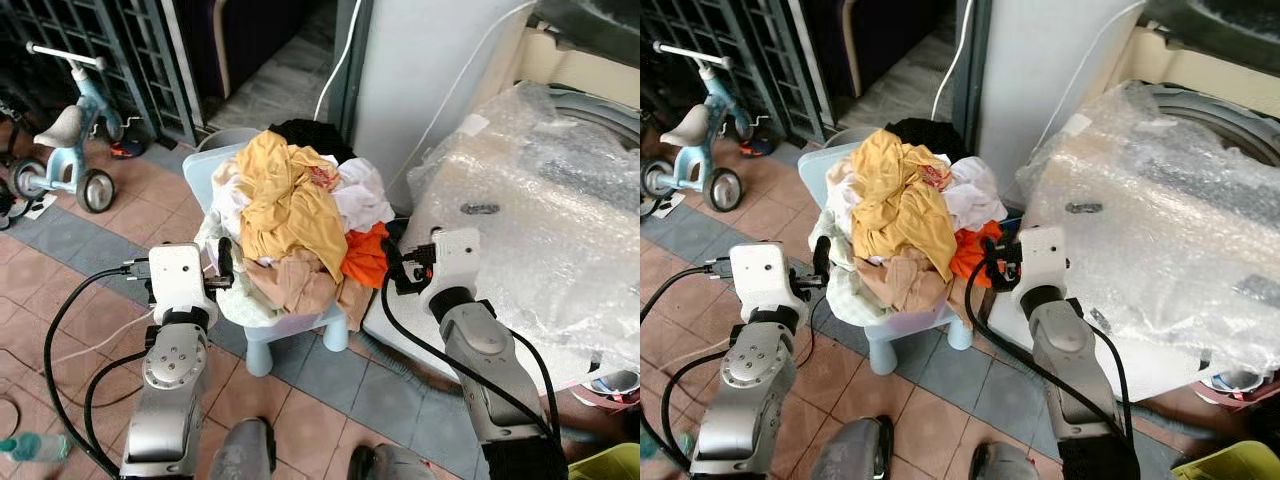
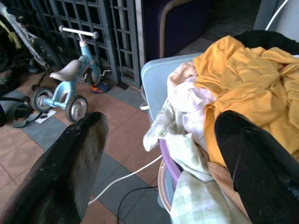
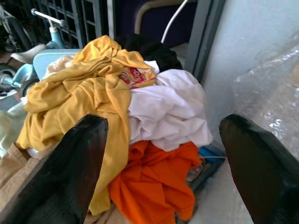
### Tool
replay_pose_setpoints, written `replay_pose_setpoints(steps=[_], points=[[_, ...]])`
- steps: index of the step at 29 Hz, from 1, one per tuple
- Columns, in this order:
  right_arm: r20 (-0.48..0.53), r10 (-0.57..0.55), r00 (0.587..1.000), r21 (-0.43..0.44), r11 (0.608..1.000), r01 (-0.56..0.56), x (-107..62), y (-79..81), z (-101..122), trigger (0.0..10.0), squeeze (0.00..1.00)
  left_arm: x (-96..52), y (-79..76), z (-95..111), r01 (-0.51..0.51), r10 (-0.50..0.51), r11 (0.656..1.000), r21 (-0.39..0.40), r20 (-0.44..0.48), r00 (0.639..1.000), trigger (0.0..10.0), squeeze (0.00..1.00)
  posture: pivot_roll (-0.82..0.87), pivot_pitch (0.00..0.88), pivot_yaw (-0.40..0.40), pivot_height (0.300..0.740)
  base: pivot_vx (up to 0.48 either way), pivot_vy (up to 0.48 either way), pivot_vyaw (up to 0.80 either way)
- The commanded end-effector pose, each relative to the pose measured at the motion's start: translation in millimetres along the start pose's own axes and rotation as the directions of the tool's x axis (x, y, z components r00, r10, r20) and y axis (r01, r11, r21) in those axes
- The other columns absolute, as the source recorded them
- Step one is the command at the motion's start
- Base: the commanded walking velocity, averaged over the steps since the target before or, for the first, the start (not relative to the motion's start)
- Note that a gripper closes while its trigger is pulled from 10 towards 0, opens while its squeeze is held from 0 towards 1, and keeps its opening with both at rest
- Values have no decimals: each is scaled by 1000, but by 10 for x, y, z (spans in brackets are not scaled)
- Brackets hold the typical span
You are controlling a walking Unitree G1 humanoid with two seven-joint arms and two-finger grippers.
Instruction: Clothes washing
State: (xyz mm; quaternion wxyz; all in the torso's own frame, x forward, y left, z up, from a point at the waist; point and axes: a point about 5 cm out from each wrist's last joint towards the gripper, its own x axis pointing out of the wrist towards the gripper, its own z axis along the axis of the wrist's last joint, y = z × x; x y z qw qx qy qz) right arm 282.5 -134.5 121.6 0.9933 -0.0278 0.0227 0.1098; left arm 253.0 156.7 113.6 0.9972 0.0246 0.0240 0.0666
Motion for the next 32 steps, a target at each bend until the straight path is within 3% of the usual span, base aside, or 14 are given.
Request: replay_pose_setpoints(steps=[1,11,16,20,24,29,32], points=[[-15,1,1000,-1,1000,-1,4,-18,-29,10000,0,0,-12,-17,3,-3,1000,-18,-8,1000,10000,0,84,109,-30,740,0,0,794],[-18,83,996,-45,995,-84,67,73,-22,10000,0,-10,-8,-22,1,-1,999,-40,-11,1000,10000,0,85,120,-35,740,0,0,670],[-39,96,995,-18,995,-96,112,83,-43,10000,0,-18,-11,-27,3,-4,999,-47,-15,1000,10000,0,86,126,-37,740,253,0,0],[-68,76,995,-47,996,-79,130,63,-81,10000,0,-23,-10,-29,5,-6,999,-53,-17,1000,10000,0,85,128,-36,740,407,0,0],[-55,59,997,-131,989,-66,146,45,-94,10000,0,-31,-18,-37,14,-15,998,-61,-20,1000,10000,0,84,132,-38,740,461,0,0],[-38,53,998,-71,996,-55,149,47,-112,10000,0,-32,-19,-38,15,-16,998,-61,-23,1000,10000,0,84,134,-38,740,445,0,0],[-95,84,992,-78,993,-92,147,70,-159,10000,0,-31,-19,-44,15,-17,998,-61,-27,999,10000,0,85,135,-37,740,396,0,0]])
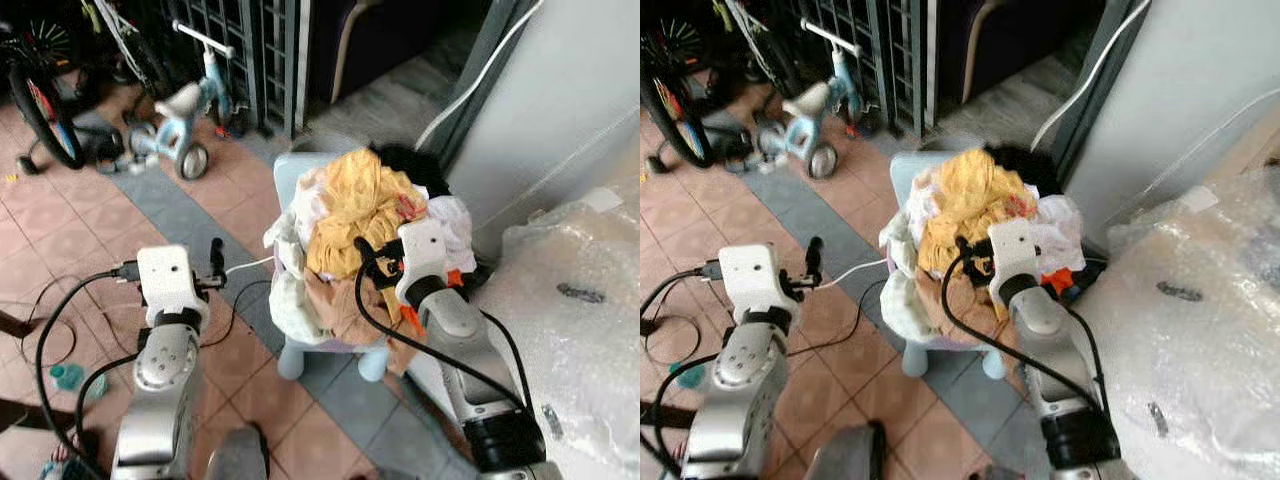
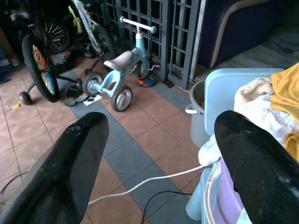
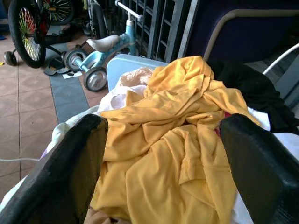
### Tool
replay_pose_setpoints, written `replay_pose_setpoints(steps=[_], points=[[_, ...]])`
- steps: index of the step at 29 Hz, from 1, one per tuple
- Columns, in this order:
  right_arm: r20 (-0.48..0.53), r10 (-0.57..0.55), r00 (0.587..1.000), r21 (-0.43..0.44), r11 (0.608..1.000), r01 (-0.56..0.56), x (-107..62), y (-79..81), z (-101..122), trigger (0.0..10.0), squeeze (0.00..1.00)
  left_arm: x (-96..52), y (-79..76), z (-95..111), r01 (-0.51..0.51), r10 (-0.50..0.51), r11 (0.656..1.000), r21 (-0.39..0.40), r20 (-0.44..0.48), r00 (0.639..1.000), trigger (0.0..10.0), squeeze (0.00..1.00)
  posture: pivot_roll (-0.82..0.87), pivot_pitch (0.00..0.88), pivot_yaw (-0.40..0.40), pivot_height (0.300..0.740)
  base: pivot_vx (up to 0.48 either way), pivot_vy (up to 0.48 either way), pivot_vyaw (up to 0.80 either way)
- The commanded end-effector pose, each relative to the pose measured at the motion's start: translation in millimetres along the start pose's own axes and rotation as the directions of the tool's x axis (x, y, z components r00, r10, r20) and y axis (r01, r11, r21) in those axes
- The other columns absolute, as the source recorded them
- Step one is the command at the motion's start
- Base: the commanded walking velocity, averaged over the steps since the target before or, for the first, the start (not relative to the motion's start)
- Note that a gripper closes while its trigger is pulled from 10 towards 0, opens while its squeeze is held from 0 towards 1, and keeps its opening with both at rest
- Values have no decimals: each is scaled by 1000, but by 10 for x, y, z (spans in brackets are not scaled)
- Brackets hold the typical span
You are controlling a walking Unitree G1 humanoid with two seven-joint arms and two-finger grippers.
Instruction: Clothes washing
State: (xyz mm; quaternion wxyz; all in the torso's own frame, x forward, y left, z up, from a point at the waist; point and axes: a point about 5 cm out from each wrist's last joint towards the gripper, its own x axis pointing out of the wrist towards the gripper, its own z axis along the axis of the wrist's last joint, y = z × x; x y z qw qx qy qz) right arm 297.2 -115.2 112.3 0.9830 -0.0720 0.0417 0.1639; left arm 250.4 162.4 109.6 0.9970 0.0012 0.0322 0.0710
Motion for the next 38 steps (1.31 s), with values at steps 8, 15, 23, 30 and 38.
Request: replay_pose_setpoints(steps=[8,15,23,30,38], points=[[-90,54,995,-44,997,-58,-15,0,-155,10000,0,-3,-84,-12,23,-23,1000,-1,-19,1000,10000,0,94,143,-33,740,0,0,0],[-123,232,965,-109,963,-245,92,126,-161,10000,0,-16,-34,6,-20,20,999,27,-20,1000,10000,0,123,154,-29,740,0,0,0],[-121,231,965,-218,943,-253,302,164,-122,10000,0,-87,54,-3,-49,51,997,51,-28,998,10000,0,174,154,-33,740,0,0,271],[-260,41,965,-173,981,-88,426,97,-326,10000,0,-130,66,-4,-49,51,997,57,-38,998,10000,0,193,157,-30,740,0,0,457],[-426,-215,879,-213,968,133,355,-239,-627,10000,0,-135,42,-6,-29,32,998,60,-46,998,10000,0,194,153,-34,740,0,0,0]])
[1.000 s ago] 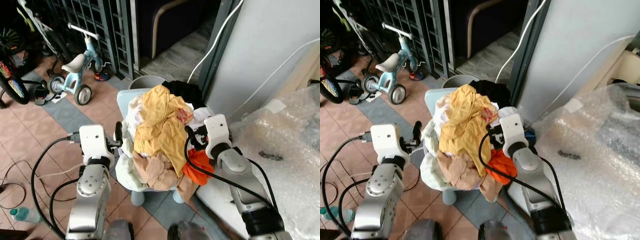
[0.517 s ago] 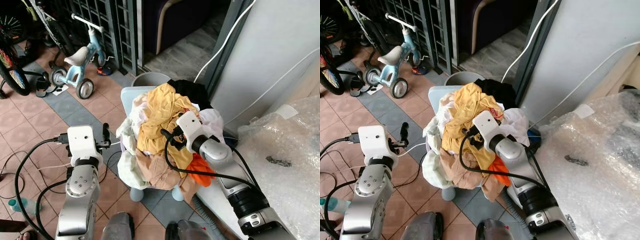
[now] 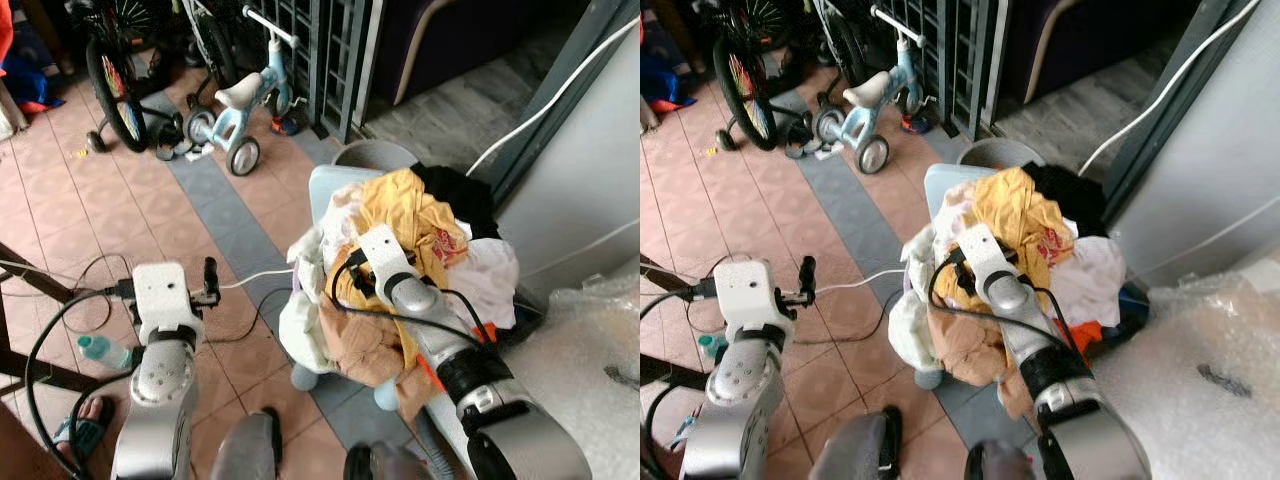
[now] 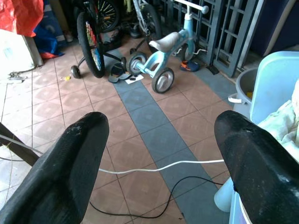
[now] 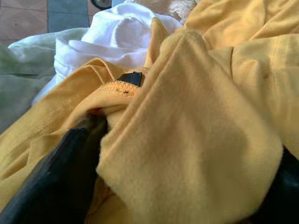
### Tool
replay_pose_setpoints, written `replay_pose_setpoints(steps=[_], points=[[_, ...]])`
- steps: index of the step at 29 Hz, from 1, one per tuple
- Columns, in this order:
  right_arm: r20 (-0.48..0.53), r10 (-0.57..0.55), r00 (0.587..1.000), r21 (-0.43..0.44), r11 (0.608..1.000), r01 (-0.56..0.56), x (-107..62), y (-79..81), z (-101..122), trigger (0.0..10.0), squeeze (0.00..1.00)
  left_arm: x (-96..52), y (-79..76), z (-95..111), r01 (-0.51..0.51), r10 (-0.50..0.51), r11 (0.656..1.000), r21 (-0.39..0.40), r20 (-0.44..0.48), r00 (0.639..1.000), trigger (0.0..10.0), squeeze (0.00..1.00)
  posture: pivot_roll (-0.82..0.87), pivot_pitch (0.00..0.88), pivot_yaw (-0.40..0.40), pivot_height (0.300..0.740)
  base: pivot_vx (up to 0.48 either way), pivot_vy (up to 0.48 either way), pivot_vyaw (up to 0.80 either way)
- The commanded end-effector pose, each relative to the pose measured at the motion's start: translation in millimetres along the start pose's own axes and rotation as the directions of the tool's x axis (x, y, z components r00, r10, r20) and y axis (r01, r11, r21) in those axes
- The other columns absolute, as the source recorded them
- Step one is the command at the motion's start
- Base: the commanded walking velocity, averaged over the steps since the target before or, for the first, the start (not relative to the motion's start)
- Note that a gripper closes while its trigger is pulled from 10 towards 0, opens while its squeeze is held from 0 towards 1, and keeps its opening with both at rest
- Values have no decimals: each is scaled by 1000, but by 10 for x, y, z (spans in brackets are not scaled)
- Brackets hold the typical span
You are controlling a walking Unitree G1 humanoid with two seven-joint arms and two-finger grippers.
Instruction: Clothes washing
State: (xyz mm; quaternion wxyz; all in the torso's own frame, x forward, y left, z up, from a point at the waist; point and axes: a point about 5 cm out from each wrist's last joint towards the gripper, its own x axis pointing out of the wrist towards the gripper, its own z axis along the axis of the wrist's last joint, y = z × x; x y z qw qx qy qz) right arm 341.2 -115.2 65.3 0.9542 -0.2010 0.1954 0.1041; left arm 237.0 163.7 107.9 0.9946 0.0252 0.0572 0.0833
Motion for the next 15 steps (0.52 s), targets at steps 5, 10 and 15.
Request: replay_pose_setpoints(steps=[5,10,15], points=[[-206,-85,975,102,989,108,-67,-207,-477,0,0,-11,-5,5,2,-2,1000,6,-8,1000,10000,0,181,159,-38,740,0,0,0],[-224,-51,973,123,989,80,-98,-134,-559,0,0,4,-29,1,13,-13,1000,1,-12,1000,10000,0,170,155,-35,740,0,0,0],[-198,2,980,159,987,30,-84,-57,-503,0,0,26,-46,3,23,-23,1000,0,-15,1000,10000,0,165,155,-34,740,0,0,0]])
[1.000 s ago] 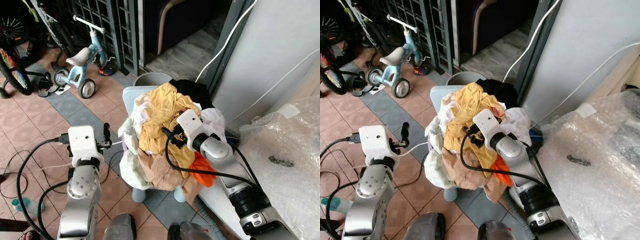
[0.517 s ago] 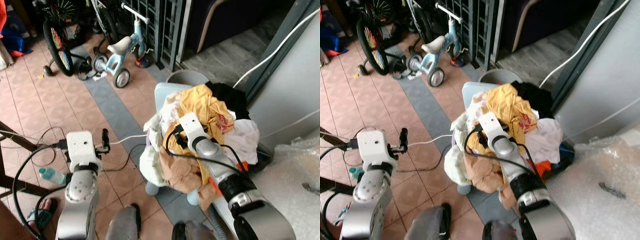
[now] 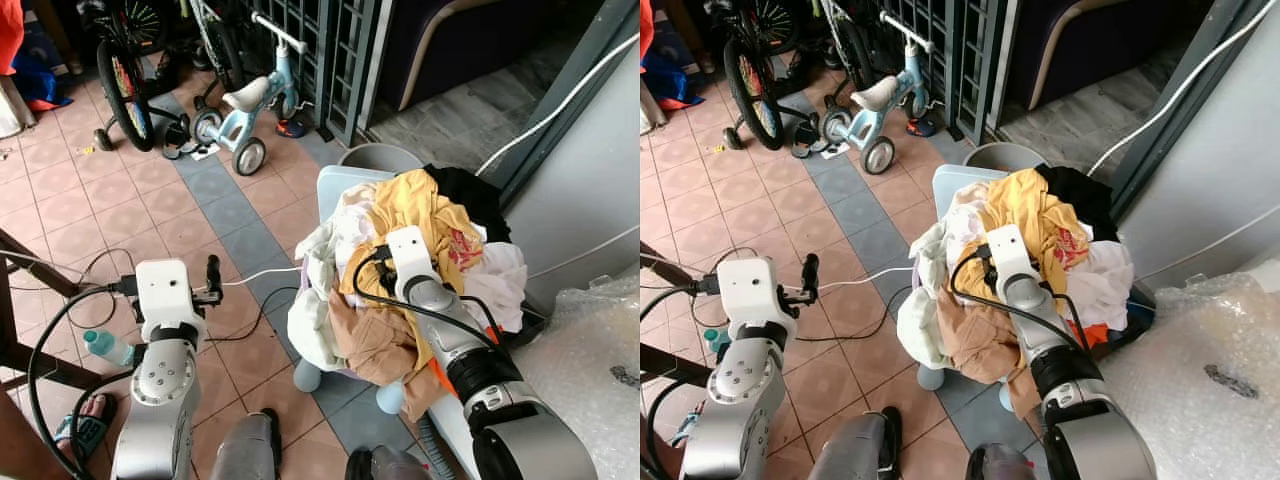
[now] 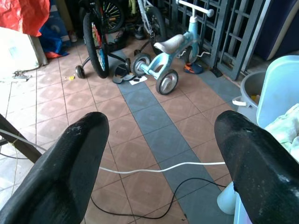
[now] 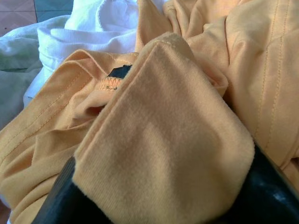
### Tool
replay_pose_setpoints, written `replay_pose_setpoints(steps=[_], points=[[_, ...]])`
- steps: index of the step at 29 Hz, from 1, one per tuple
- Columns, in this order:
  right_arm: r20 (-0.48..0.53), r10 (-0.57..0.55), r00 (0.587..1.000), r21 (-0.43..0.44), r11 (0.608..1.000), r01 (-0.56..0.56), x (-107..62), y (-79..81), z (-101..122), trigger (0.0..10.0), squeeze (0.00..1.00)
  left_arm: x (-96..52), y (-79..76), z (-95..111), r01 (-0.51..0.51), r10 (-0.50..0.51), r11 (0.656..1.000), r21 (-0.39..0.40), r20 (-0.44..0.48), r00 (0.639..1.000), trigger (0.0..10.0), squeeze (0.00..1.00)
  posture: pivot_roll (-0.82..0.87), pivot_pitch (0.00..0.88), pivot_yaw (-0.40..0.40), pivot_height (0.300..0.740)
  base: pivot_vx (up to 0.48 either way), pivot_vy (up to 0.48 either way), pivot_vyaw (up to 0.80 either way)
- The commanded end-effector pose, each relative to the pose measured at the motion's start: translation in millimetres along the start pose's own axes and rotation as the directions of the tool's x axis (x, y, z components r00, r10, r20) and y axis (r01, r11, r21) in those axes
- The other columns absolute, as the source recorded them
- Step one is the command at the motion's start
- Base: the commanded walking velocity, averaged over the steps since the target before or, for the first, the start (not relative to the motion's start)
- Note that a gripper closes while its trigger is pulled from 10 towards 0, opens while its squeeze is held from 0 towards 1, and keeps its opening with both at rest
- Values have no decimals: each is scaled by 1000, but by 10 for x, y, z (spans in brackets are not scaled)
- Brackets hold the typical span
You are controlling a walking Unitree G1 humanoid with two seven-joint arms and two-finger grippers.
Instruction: Clothes washing
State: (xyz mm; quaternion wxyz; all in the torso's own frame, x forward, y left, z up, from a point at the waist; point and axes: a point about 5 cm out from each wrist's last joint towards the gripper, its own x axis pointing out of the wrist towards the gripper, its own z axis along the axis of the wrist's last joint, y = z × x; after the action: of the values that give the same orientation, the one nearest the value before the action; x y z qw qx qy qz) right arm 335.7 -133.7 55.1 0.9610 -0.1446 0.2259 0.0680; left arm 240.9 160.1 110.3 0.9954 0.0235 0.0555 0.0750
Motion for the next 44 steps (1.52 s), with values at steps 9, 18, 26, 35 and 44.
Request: replay_pose_setpoints(steps=[9,18,26,35,44], points=[[-113,59,992,68,996,-51,-31,77,-259,0,0,22,-14,-38,5,-5,1000,3,-26,1000,10000,0,166,147,-43,740,0,0,0],[-23,109,994,80,991,-107,-48,102,-118,0,0,52,-66,-81,39,-39,999,3,-56,998,10000,0,150,139,-48,740,0,0,0],[114,144,983,212,963,-166,-218,13,139,0,0,40,-198,-3,143,-143,988,-58,9,990,10000,0,134,136,-63,740,0,0,0],[473,64,879,222,956,-190,-725,-85,596,0,0,100,-180,-15,130,-131,990,-51,-14,991,10000,0,99,156,-29,740,0,0,0],[585,-70,808,265,958,-109,-954,-227,821,0,0,108,-233,24,164,-163,986,-44,20,986,10000,0,82,127,-16,740,0,0,0]])
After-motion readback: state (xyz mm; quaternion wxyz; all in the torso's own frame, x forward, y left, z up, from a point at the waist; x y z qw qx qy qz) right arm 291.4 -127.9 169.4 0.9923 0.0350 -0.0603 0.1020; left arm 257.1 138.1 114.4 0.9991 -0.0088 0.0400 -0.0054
